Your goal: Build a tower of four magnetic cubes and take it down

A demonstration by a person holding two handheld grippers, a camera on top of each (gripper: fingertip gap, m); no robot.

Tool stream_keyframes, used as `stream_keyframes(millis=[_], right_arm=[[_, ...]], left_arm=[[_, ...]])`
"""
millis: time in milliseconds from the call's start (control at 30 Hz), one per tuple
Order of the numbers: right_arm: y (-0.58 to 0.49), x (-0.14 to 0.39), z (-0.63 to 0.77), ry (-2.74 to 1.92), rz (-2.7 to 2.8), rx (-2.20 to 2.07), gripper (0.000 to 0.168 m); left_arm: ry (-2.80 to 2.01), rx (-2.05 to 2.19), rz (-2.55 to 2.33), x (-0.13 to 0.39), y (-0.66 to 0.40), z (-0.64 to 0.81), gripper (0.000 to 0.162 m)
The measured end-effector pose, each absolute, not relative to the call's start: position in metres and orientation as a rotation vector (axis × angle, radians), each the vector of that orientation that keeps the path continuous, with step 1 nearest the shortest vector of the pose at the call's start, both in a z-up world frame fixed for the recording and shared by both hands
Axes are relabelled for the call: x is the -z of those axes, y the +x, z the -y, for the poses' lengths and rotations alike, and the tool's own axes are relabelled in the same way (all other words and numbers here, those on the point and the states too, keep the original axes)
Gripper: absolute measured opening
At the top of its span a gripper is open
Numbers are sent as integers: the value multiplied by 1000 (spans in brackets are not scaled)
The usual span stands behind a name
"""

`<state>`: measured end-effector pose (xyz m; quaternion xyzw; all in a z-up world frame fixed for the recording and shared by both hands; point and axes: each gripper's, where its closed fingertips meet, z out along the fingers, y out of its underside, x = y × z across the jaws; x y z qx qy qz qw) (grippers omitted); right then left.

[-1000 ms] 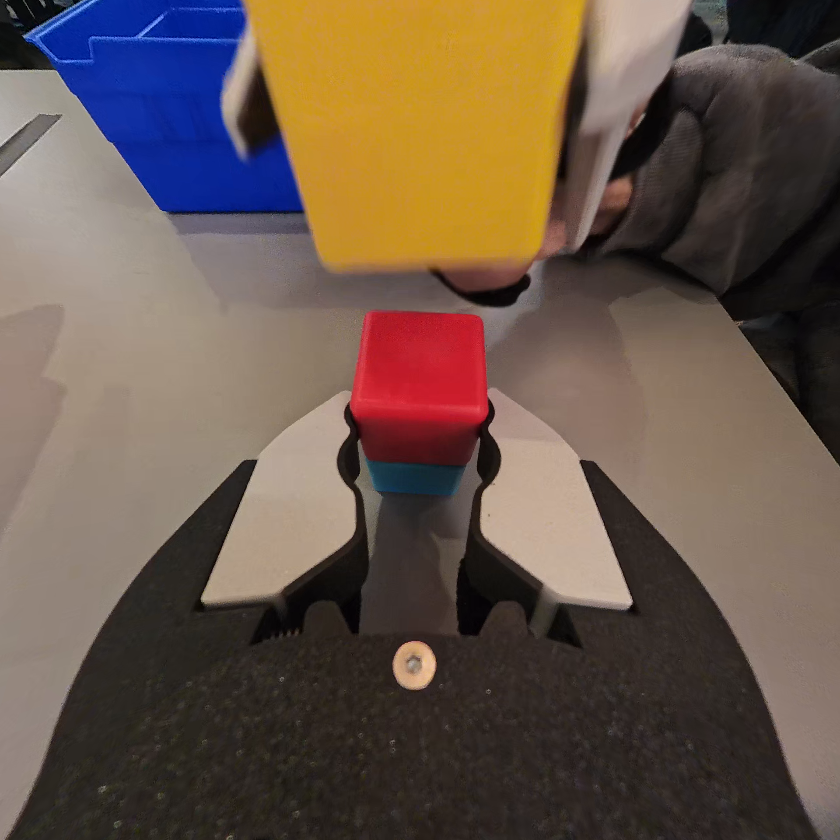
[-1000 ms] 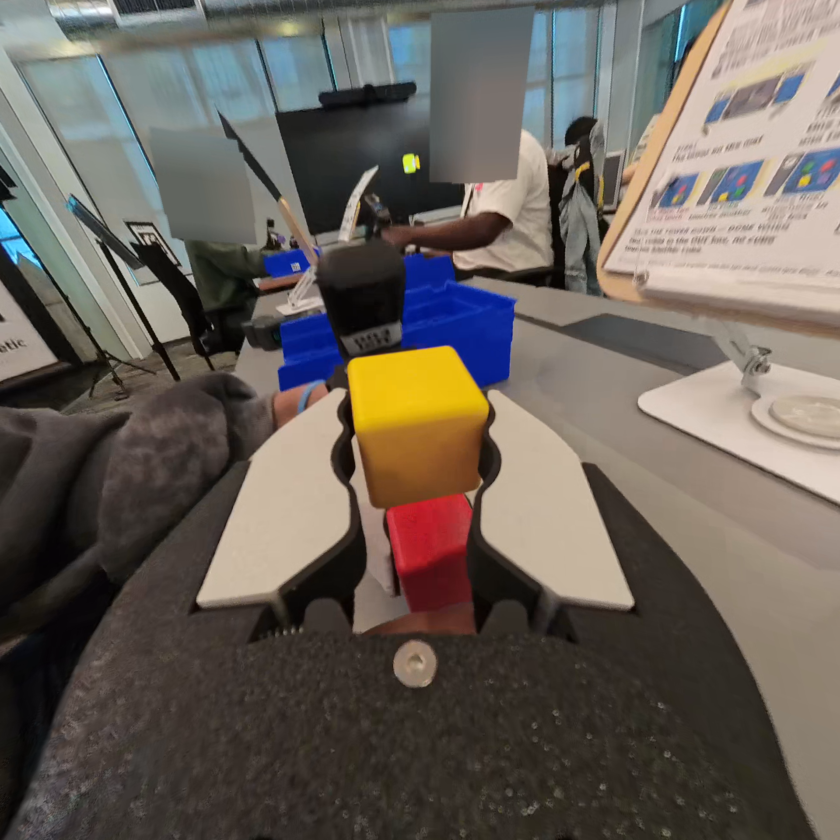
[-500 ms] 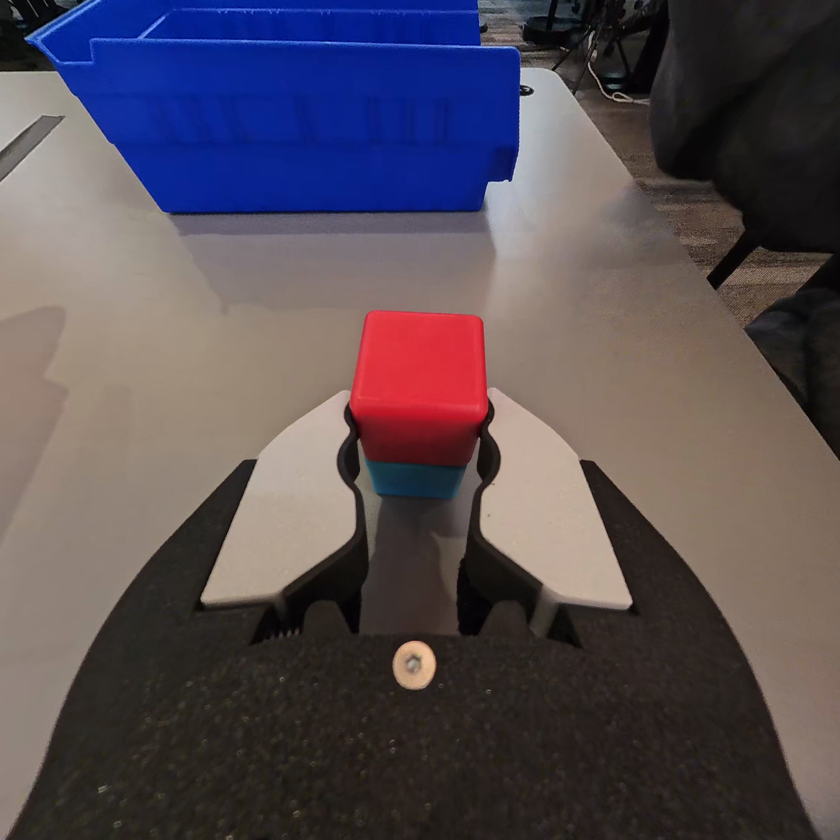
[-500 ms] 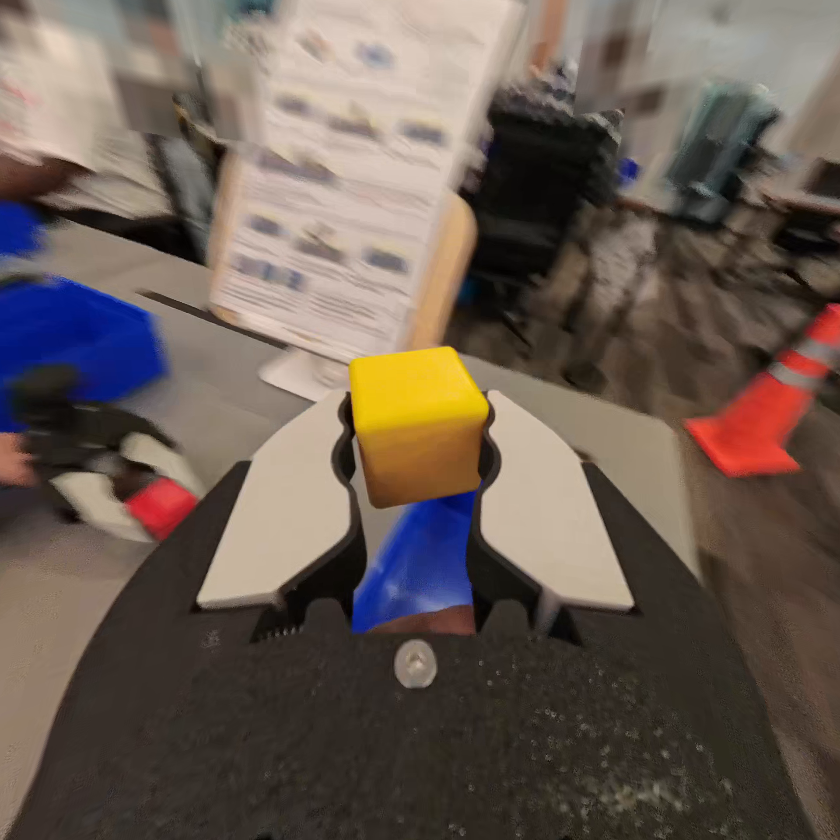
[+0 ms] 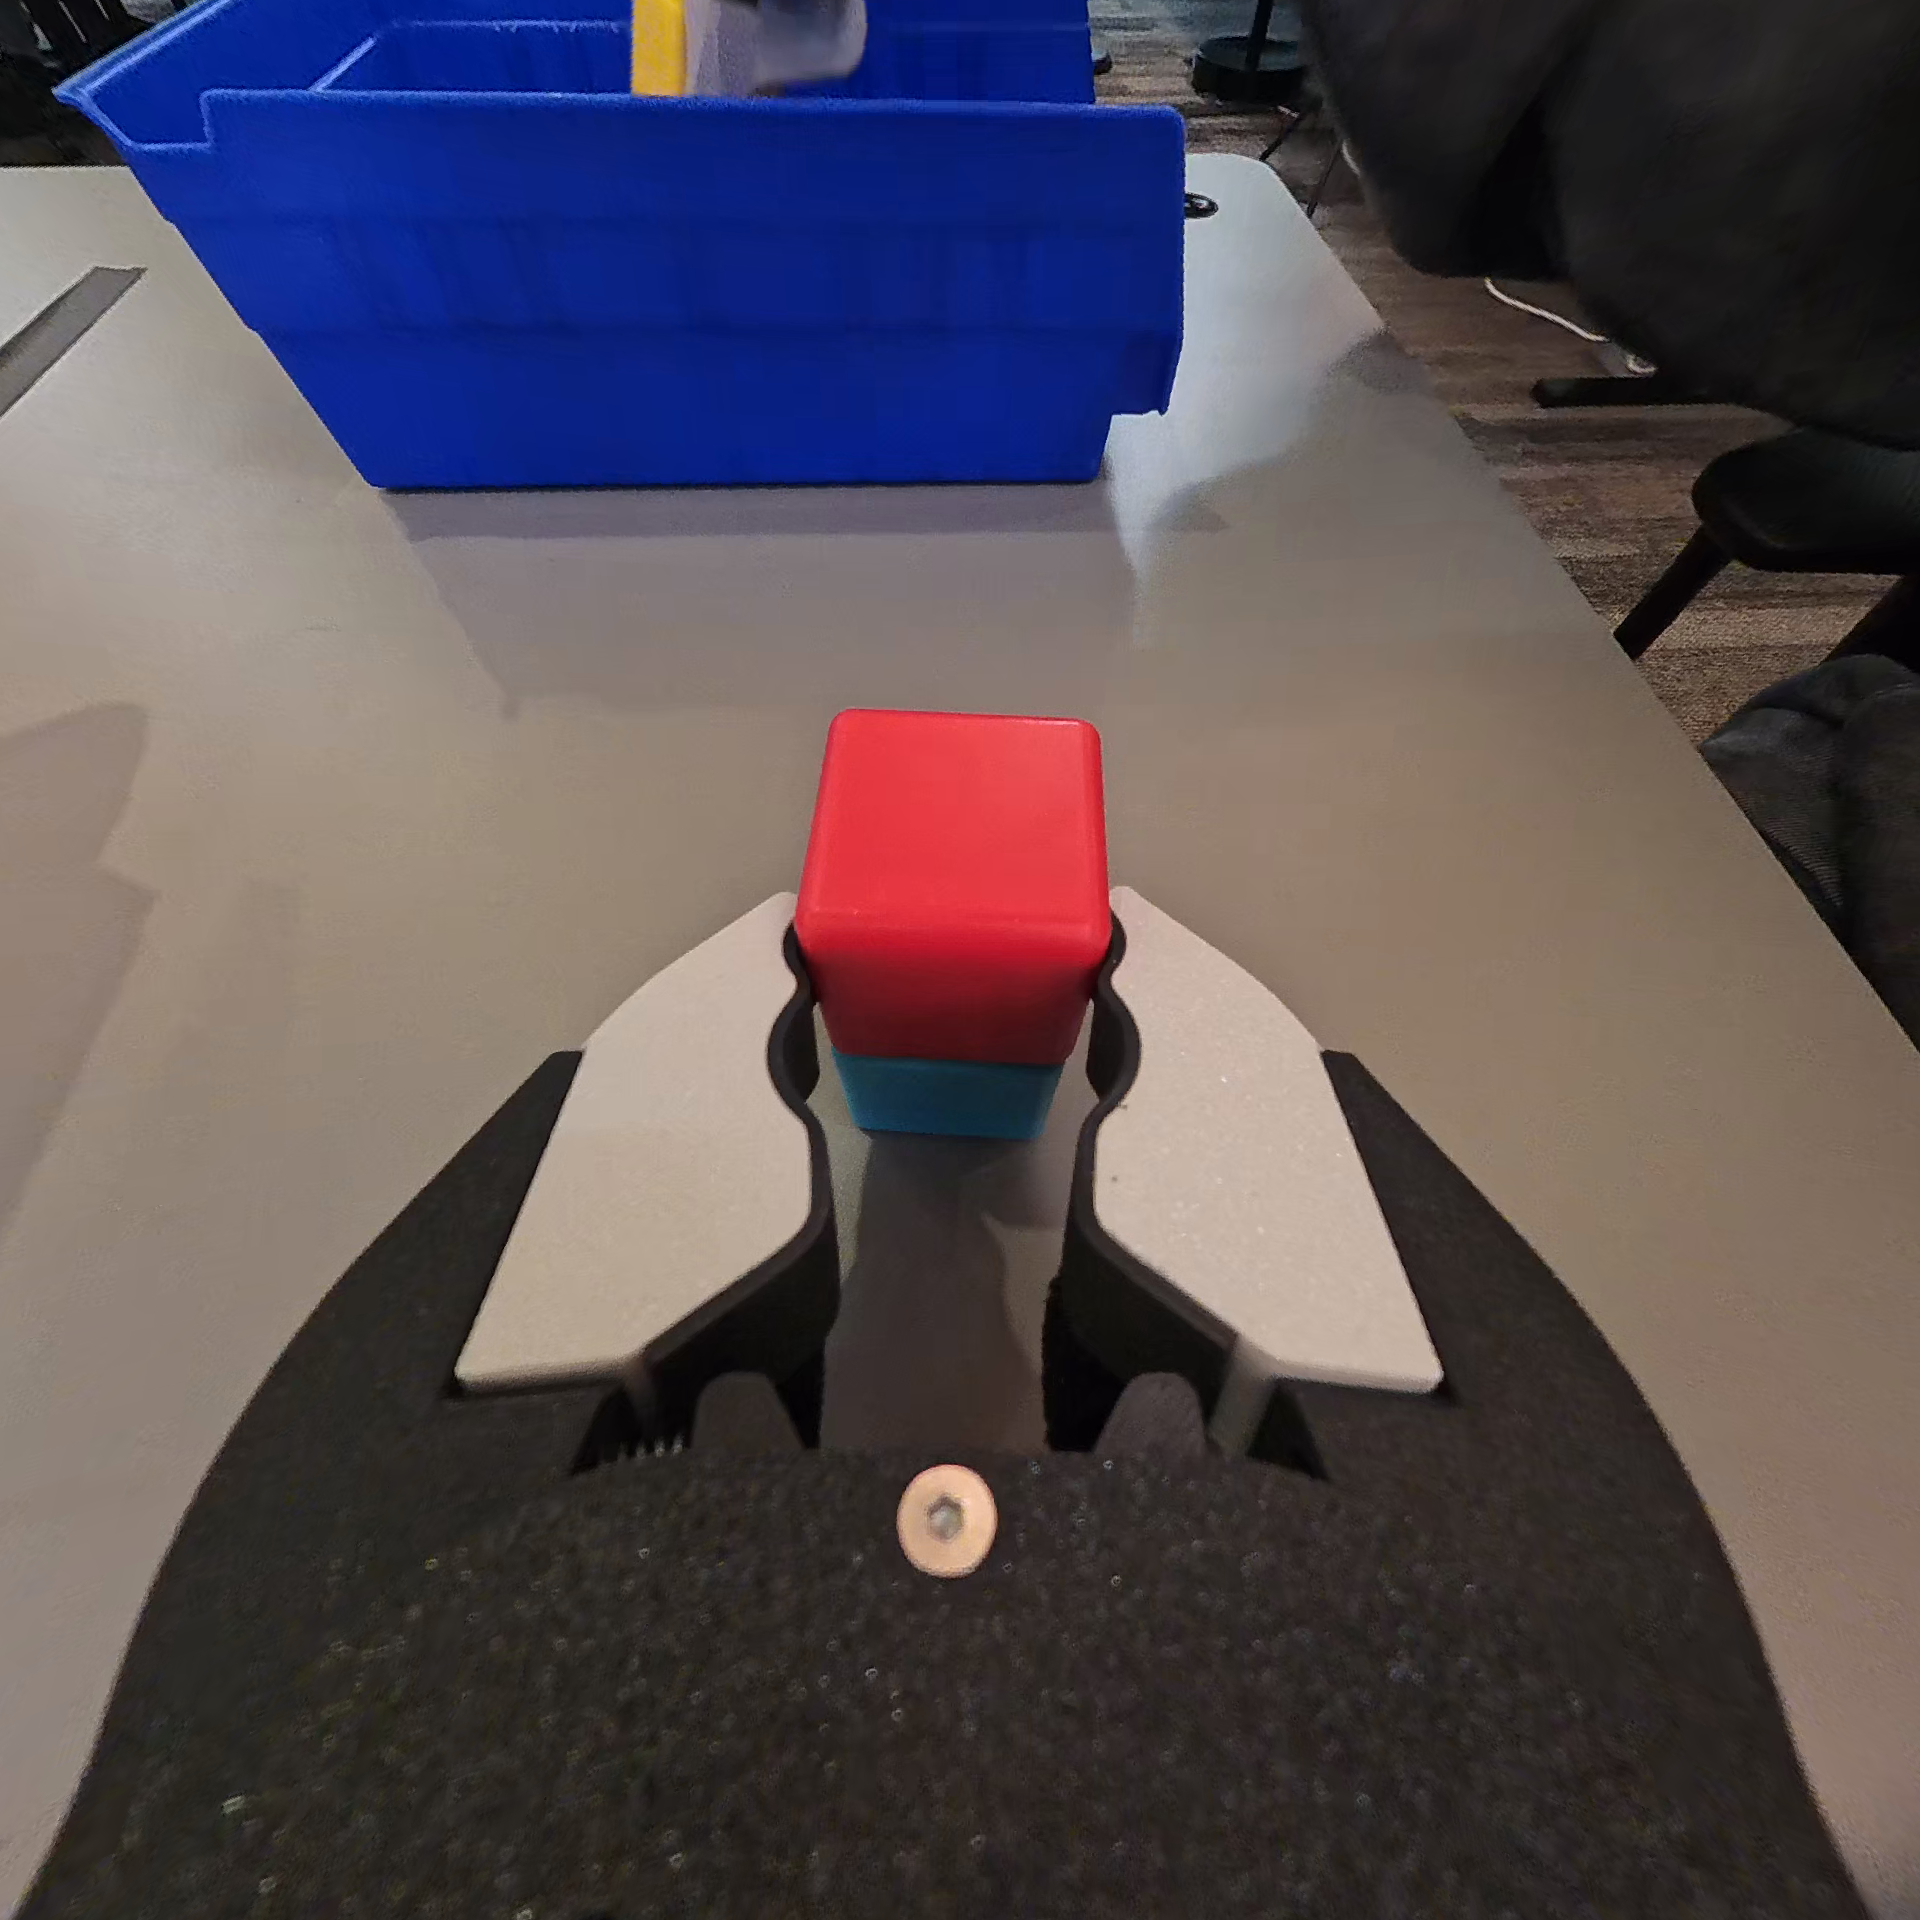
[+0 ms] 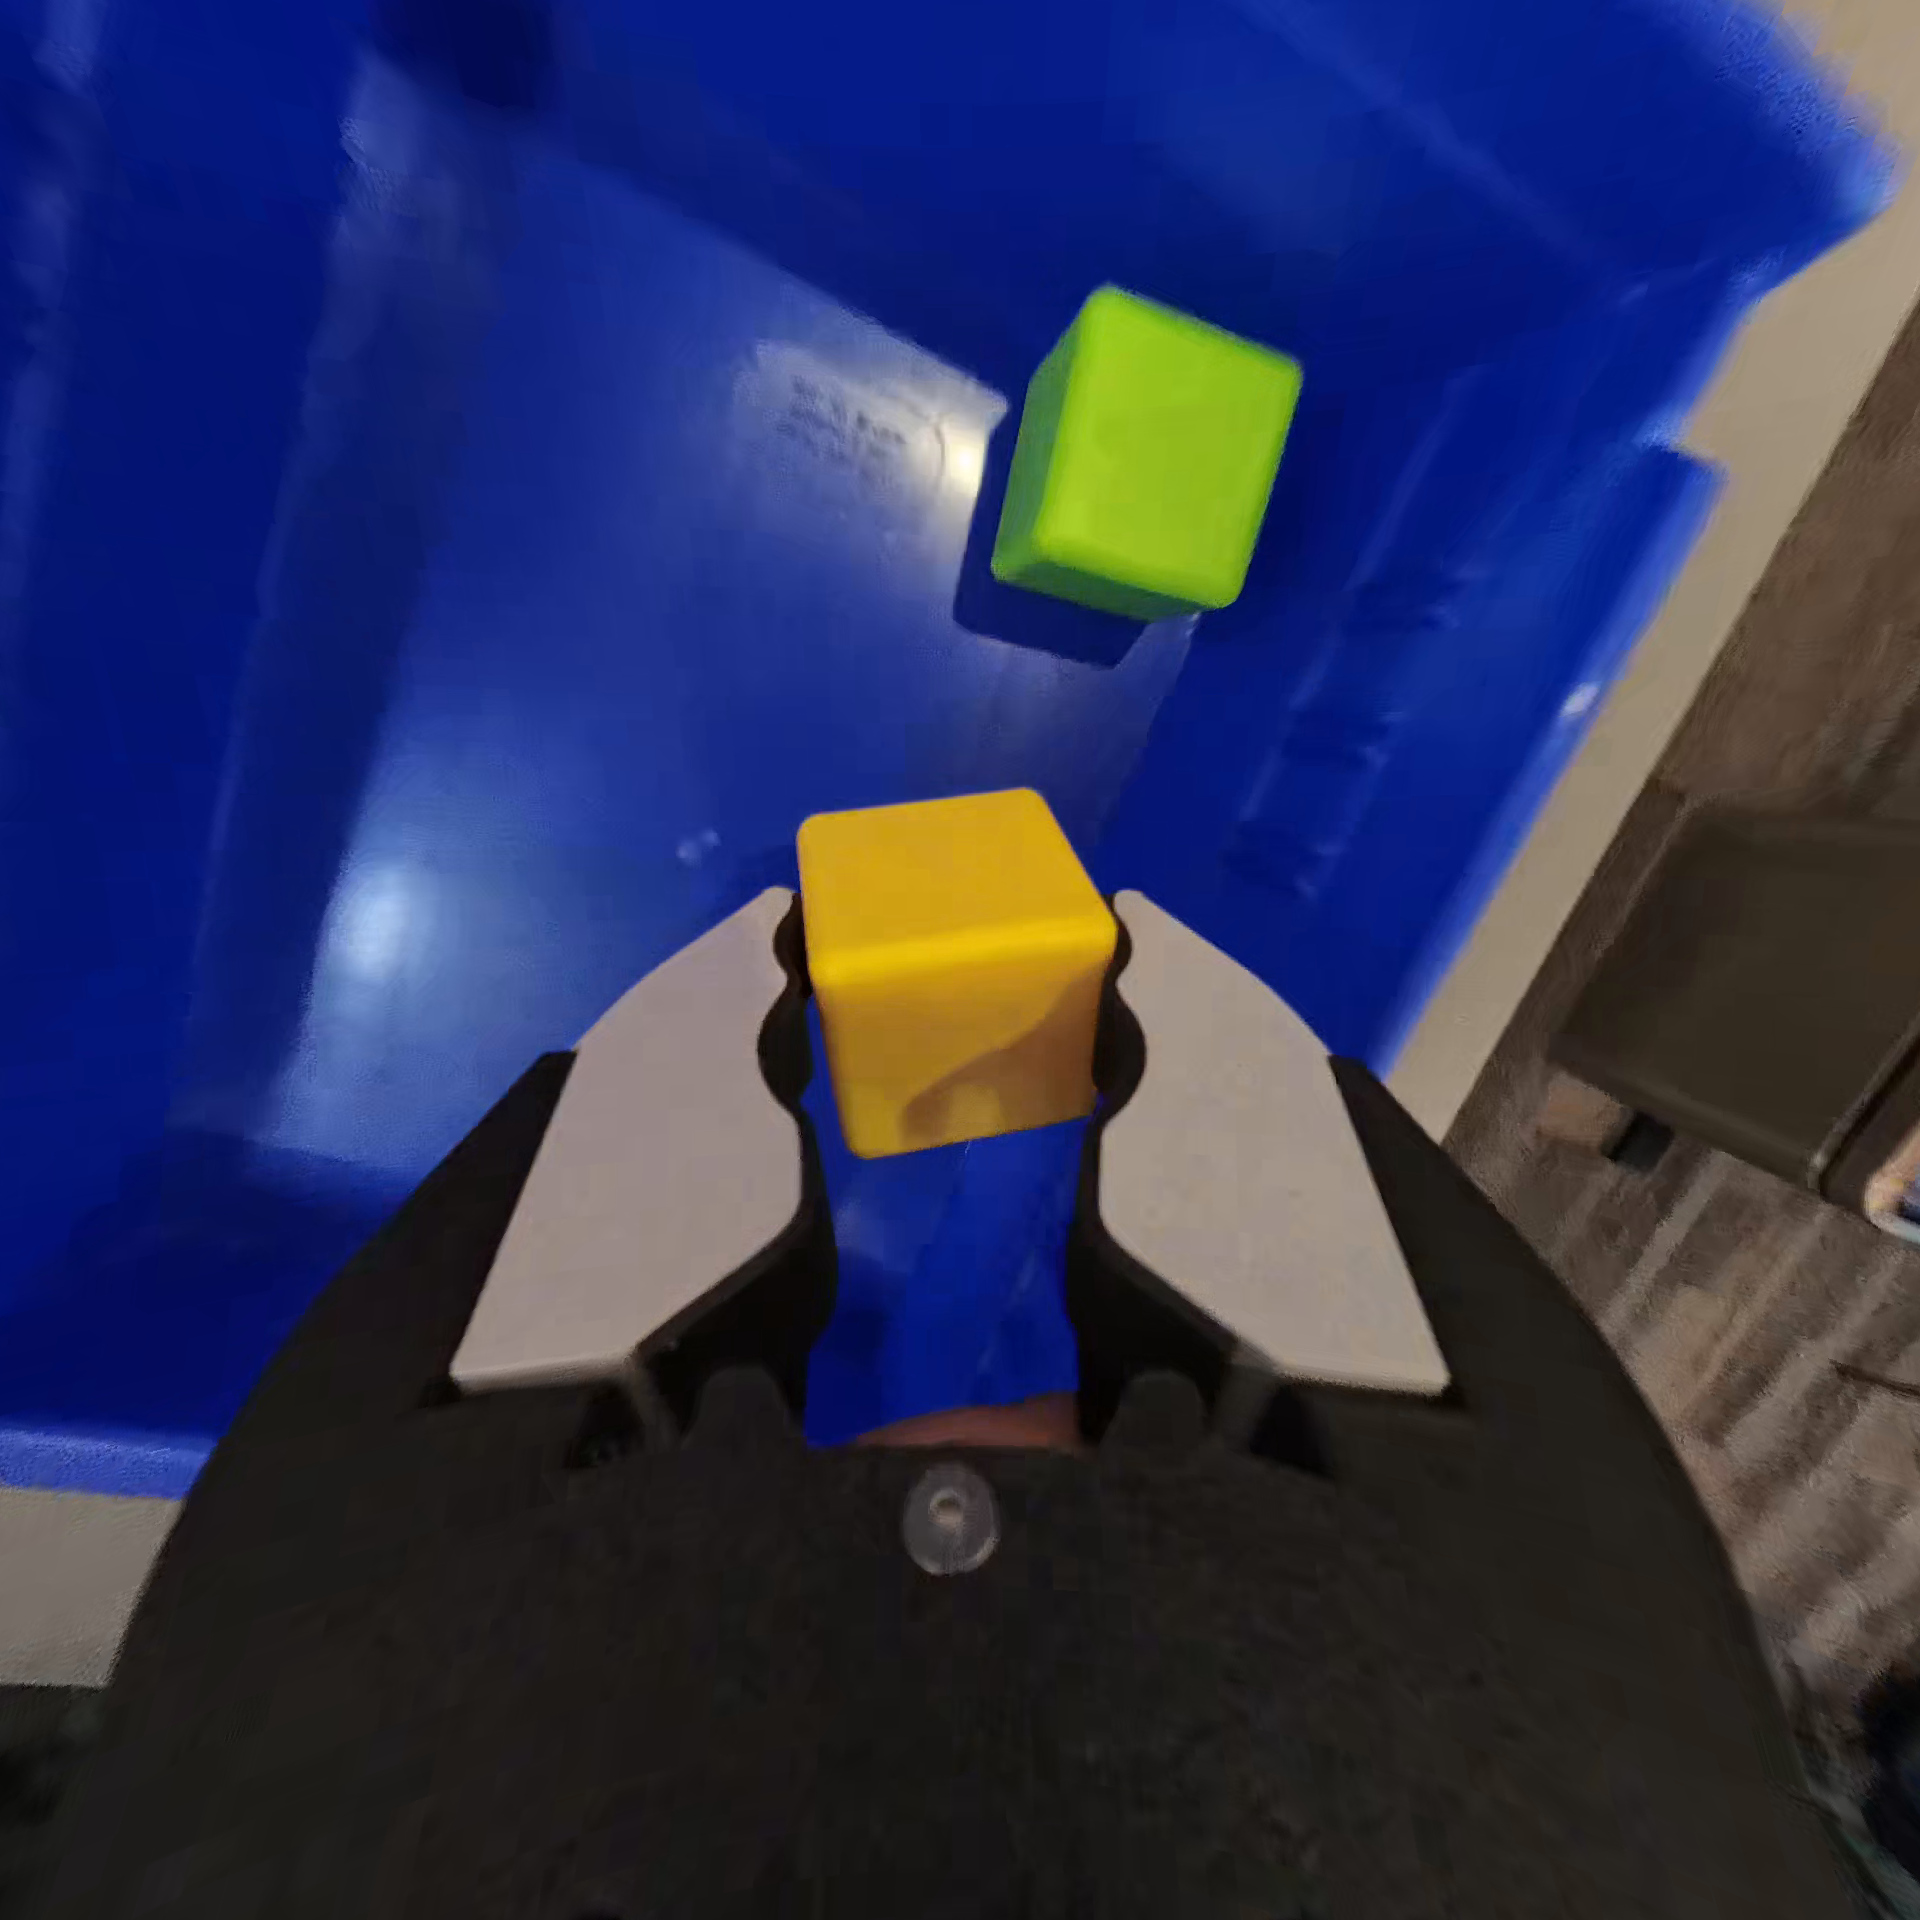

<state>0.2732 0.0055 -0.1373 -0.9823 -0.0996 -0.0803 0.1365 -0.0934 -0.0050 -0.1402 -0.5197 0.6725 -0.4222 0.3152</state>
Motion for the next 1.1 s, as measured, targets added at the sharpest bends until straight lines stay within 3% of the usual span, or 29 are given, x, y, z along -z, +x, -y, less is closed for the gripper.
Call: stream_keyframes(millis=[467,567,733,833,900,1000,1100], right_arm=[[279,184,-6,-3029,500,357,52],[275,162,-9,-2909,456,365,64],[213,66,15,-2356,316,284,66],[112,30,54,-1920,248,-125,57],[37,43,90,-1733,244,-509,54],[-17,85,125,-1656,229,-717,57],[-28,64,138,-1565,326,-668,53]], left_arm=[[-1368,1113,-1775,140,-94,6,49],[-1366,1111,-1774,140,-94,6,49],[-1366,1106,-1774,140,-94,5,49],[-1373,1094,-1765,141,-93,4,49],[-1377,1088,-1758,140,-93,3,49],[-1382,1107,-1702,131,-96,-1,72],[-1432,1176,-1572,113,-108,-11,82]])
